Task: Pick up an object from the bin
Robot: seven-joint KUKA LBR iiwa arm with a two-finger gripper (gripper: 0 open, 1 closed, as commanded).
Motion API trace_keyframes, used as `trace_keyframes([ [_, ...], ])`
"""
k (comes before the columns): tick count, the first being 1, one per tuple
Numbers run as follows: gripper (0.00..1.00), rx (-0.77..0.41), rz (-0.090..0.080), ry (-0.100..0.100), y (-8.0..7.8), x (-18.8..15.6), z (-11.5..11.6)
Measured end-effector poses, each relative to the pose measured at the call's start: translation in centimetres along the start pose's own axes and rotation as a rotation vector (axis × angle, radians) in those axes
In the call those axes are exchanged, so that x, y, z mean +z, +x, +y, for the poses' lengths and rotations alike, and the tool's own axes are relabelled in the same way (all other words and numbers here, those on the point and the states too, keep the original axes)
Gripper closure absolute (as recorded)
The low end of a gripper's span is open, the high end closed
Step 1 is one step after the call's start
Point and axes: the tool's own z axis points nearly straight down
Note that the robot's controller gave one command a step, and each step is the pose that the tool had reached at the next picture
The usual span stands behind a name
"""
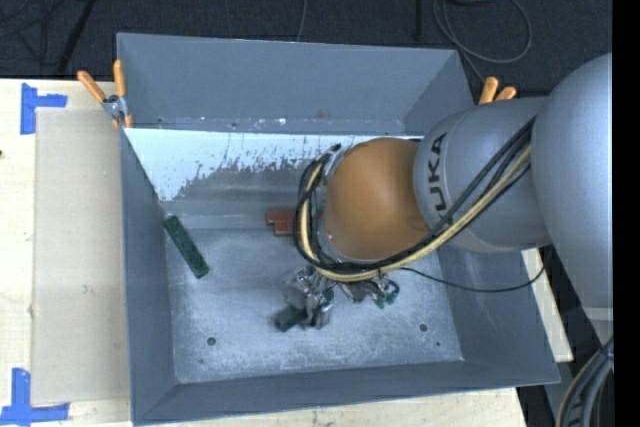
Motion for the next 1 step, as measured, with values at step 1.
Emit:
trace_keyframes([
  [1, 1.00, -0.044, -0.009, 0.006, 2.07, -20.15, -3.16],
])
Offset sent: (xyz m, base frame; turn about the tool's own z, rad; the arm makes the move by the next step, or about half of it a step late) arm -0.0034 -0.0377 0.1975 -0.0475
